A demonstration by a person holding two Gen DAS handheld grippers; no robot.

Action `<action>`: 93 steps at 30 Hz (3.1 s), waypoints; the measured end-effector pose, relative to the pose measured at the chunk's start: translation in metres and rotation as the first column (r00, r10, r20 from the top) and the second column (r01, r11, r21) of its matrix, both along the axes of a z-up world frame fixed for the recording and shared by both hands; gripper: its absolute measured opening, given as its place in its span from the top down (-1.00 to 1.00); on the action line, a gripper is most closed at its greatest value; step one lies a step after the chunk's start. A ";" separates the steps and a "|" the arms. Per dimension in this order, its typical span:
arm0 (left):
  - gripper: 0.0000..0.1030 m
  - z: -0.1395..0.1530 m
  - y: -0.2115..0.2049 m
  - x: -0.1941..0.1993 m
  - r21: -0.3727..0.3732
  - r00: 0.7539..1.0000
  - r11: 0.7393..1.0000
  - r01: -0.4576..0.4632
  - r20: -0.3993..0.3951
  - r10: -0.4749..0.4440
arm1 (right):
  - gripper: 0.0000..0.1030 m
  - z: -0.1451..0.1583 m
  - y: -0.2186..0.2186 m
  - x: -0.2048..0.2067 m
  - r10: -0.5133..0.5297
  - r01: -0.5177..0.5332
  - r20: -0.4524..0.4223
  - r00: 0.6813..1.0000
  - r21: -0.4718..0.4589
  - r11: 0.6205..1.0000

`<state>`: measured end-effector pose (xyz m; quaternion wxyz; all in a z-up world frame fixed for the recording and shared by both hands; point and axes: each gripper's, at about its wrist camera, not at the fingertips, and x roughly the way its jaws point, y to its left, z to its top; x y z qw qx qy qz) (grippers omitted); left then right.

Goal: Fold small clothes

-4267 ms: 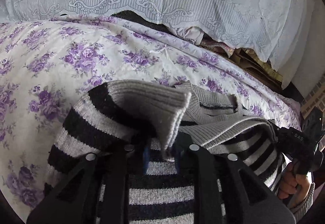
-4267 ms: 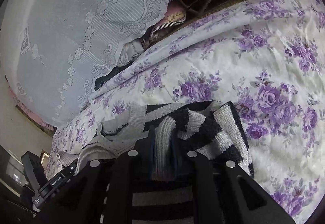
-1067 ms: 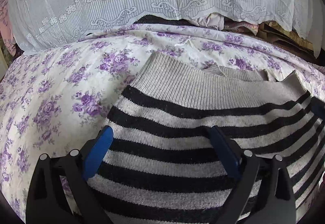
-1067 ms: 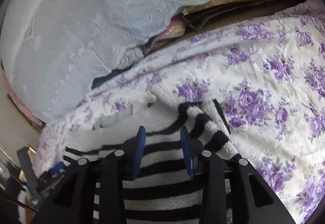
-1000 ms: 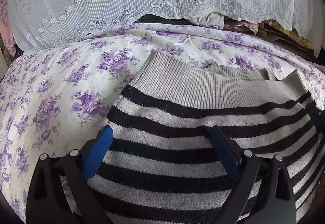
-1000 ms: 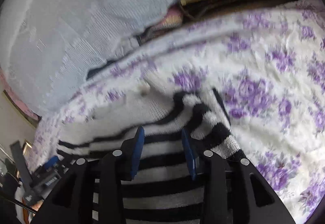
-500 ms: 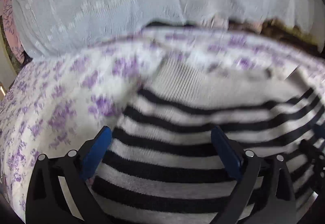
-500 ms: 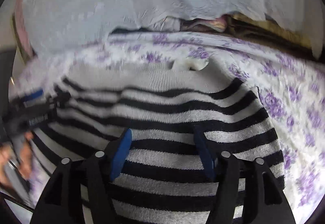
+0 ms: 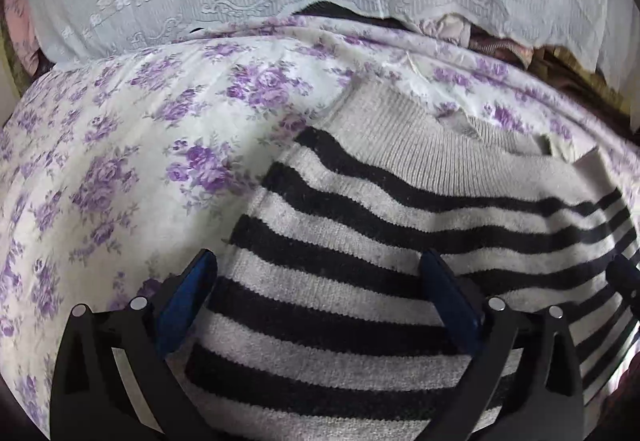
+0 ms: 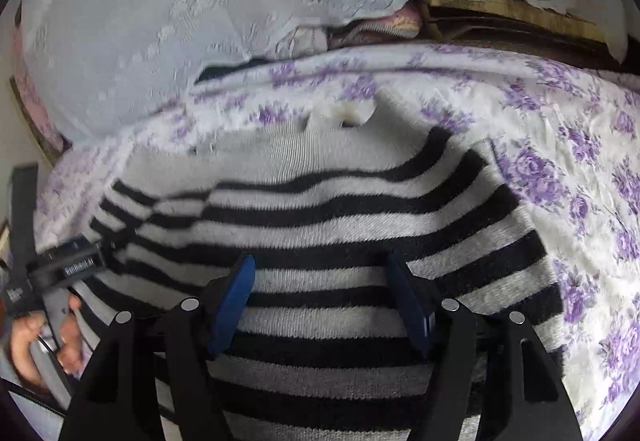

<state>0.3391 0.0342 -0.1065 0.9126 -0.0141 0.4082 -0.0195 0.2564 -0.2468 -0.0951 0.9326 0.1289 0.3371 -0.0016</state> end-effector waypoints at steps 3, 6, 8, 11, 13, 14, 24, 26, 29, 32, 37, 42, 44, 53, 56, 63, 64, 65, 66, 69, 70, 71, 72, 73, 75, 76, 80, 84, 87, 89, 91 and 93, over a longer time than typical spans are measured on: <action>-0.90 0.022 -0.002 -0.012 -0.041 0.996 0.999 0.033 0.084 -0.029 | -0.32 0.008 -0.022 0.000 -0.063 0.062 0.024 0.998 0.013 0.998; -0.90 0.026 -0.009 -0.018 0.010 0.990 0.999 0.048 0.129 -0.049 | -0.17 -0.005 -0.054 0.011 -0.122 0.124 -0.033 0.992 0.071 0.990; -0.91 0.008 -0.018 -0.007 0.084 0.997 0.995 0.049 0.062 -0.055 | -0.12 -0.011 -0.065 0.012 -0.128 0.131 -0.033 0.991 0.110 0.985; -0.92 -0.005 -0.010 0.000 0.041 0.999 0.998 0.042 0.005 -0.042 | -0.12 -0.006 -0.064 0.005 -0.134 0.134 -0.003 0.991 0.124 0.983; -0.92 0.001 -0.003 -0.002 -0.002 0.999 1.000 0.030 0.020 -0.030 | -0.12 -0.002 -0.065 0.000 -0.133 0.129 0.018 0.991 0.159 0.979; -0.92 0.000 -0.002 -0.002 -0.005 1.000 1.000 0.022 0.016 -0.022 | -0.12 0.000 -0.066 -0.002 -0.136 0.130 0.023 0.990 0.171 0.977; -0.91 0.020 -0.029 -0.072 0.037 0.983 0.993 0.109 0.144 -0.114 | -0.16 0.001 -0.087 -0.068 -0.218 0.192 0.079 0.973 0.256 0.947; -0.91 0.021 -0.034 -0.090 0.039 0.978 0.990 0.132 0.159 -0.137 | -0.16 -0.002 -0.091 -0.083 -0.233 0.205 0.074 0.970 0.277 0.939; -0.91 0.017 -0.043 -0.116 0.032 0.968 0.980 0.197 0.154 -0.200 | -0.18 -0.011 -0.096 -0.105 -0.258 0.229 0.051 0.965 0.321 0.919; -0.91 0.009 -0.058 -0.141 0.087 0.958 0.968 0.237 0.143 -0.248 | -0.22 -0.023 -0.099 -0.123 -0.265 0.242 0.014 0.964 0.365 0.899; -0.91 0.007 -0.073 -0.171 0.140 0.934 0.944 0.299 0.160 -0.320 | -0.22 -0.032 -0.095 -0.146 -0.227 0.203 0.002 0.974 0.442 0.874; -0.91 0.011 -0.109 -0.191 0.230 0.891 0.898 0.375 0.178 -0.418 | -0.22 -0.039 -0.100 -0.137 -0.184 0.160 -0.012 0.983 0.548 0.821; -0.91 0.011 -0.133 -0.194 0.291 0.863 0.864 0.411 0.181 -0.472 | -0.21 -0.042 -0.107 -0.123 -0.158 0.138 -0.019 0.987 0.599 0.789; -0.92 -0.011 -0.202 -0.161 0.364 0.828 0.783 0.505 0.051 -0.558 | -0.03 -0.048 -0.134 -0.057 -0.079 0.097 -0.057 0.995 0.661 0.744; -0.92 -0.010 -0.197 -0.135 0.260 0.857 0.832 0.489 0.030 -0.514 | 0.36 -0.052 -0.130 -0.042 -0.059 0.099 -0.085 0.995 0.622 0.777; -0.16 -0.002 -0.189 -0.140 0.190 0.847 0.843 0.504 0.082 -0.525 | 0.57 -0.045 -0.126 -0.047 -0.062 0.067 -0.030 0.998 0.635 0.769; -0.13 -0.001 -0.187 -0.140 0.178 0.846 0.844 0.506 0.088 -0.525 | 0.57 -0.041 -0.124 -0.049 -0.055 0.045 -0.005 0.998 0.652 0.757; -0.12 0.001 -0.187 -0.140 0.168 0.846 0.846 0.507 0.089 -0.525 | 0.57 -0.037 -0.124 -0.048 -0.048 0.028 0.013 0.999 0.658 0.752; -0.12 0.001 -0.187 -0.139 0.154 0.846 0.847 0.509 0.089 -0.525 | 0.57 -0.034 -0.121 -0.046 -0.040 0.016 0.023 0.999 0.652 0.758; -0.39 0.002 -0.197 -0.137 0.159 0.841 0.840 0.519 0.080 -0.535 | 0.30 -0.044 -0.123 -0.037 -0.049 0.061 -0.037 0.998 0.658 0.751; -0.46 0.002 -0.202 -0.138 0.178 0.838 0.835 0.521 0.080 -0.540 | 0.30 -0.050 -0.125 -0.034 -0.053 0.077 -0.056 0.997 0.668 0.741; -0.48 0.001 -0.209 -0.139 0.205 0.834 0.828 0.522 0.079 -0.546 | 0.43 -0.054 -0.126 -0.032 -0.058 0.087 -0.066 0.996 0.670 0.737; -0.48 0.000 -0.214 -0.139 0.221 0.829 0.820 0.527 0.078 -0.554 | 0.46 -0.055 -0.128 -0.031 -0.061 0.089 -0.064 0.996 0.677 0.731; -0.47 0.000 -0.219 -0.139 0.234 0.825 0.815 0.530 0.081 -0.560 | 0.47 -0.055 -0.128 -0.032 -0.063 0.086 -0.058 0.996 0.682 0.726; -0.26 0.001 -0.222 -0.138 0.224 0.821 0.814 0.536 0.087 -0.565 | 0.52 -0.052 -0.128 -0.035 -0.070 0.081 -0.043 0.997 0.678 0.730; -0.12 0.002 -0.221 -0.137 0.210 0.818 0.814 0.541 0.093 -0.568 | 0.53 -0.051 -0.128 -0.036 -0.073 0.079 -0.037 0.997 0.675 0.734; 0.27 0.007 -0.210 -0.140 0.140 0.808 0.818 0.558 0.134 -0.574 | 0.55 -0.032 -0.118 -0.042 -0.065 0.040 0.017 0.998 0.632 0.774; 0.33 0.013 -0.197 -0.143 0.065 0.812 0.827 0.558 0.163 -0.560 | 0.55 -0.009 -0.102 -0.045 -0.050 0.006 0.061 0.997 0.566 0.824; 0.34 0.016 -0.190 -0.145 0.029 0.815 0.829 0.558 0.171 -0.554 | 0.55 -0.001 -0.096 -0.047 -0.048 0.005 0.064 0.997 0.552 0.834; 0.36 0.017 -0.186 -0.146 0.007 0.817 0.831 0.557 0.176 -0.549 | 0.55 0.003 -0.093 -0.048 -0.050 0.011 0.058 0.997 0.540 0.841; 0.37 0.018 -0.181 -0.146 -0.022 0.820 0.832 0.555 0.182 -0.543 | 0.55 0.010 -0.088 -0.047 -0.048 0.012 0.056 0.997 0.528 0.849; 0.38 0.019 -0.176 -0.144 -0.054 0.824 0.832 0.552 0.187 -0.535 | 0.55 0.016 -0.082 -0.047 -0.044 0.011 0.054 0.998 0.509 0.861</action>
